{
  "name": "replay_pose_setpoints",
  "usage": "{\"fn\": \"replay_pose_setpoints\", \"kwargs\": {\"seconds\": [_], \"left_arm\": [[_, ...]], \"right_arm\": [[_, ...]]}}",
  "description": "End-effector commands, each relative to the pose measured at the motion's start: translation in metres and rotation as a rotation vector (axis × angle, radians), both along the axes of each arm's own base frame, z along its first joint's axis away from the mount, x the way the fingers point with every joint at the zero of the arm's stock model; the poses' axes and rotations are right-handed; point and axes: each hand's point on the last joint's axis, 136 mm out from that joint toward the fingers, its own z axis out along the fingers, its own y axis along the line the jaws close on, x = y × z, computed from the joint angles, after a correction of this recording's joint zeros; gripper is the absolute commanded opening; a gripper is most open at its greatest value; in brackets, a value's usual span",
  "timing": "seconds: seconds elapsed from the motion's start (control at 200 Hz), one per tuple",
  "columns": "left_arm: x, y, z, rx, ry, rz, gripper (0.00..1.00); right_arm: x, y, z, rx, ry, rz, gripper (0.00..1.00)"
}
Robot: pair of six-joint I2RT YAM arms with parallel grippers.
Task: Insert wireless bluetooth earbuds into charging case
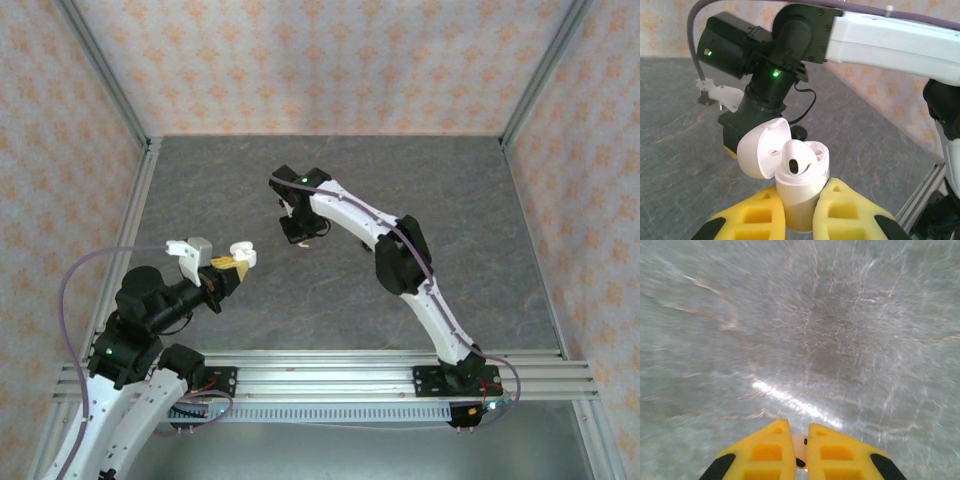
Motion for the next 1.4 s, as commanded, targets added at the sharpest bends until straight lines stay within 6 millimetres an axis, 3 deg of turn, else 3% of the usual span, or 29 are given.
{"fn": "replay_pose_setpoints", "kwargs": {"seconds": [0.0,0.205,0.39,0.595,0.771,0.926,1.096,1.396], "left_arm": [[0.012,-0.004,0.035,-0.084,-0.089,0.006,0.0],[0.026,-0.013,0.081,-0.12,-0.174,-0.023,0.0],[0.045,-0.021,0.118,-0.177,-0.246,-0.041,0.0],[0.06,-0.025,0.156,-0.207,-0.339,-0.04,0.0],[0.069,-0.039,0.171,-0.215,-0.357,-0.095,0.0],[0.074,-0.05,0.174,-0.204,-0.359,-0.124,0.0],[0.074,-0.061,0.173,-0.148,-0.344,-0.158,0.0],[0.067,-0.065,0.172,-0.125,-0.334,-0.183,0.0]], "right_arm": [[0.009,0.003,0.084,0.174,-0.116,-0.091,0.1],[0.011,-0.013,0.174,0.383,-0.243,-0.21,0.1],[0.001,-0.026,0.251,0.657,-0.337,-0.326,0.1],[-0.016,-0.036,0.321,1.035,-0.377,-0.457,0.1],[-0.043,-0.044,0.374,1.23,-0.416,-0.431,0.09],[-0.066,-0.052,0.405,1.29,-0.478,-0.388,0.1],[-0.084,-0.045,0.427,1.353,-0.495,-0.328,0.1],[-0.1,-0.017,0.431,1.369,-0.462,-0.249,0.1]]}}
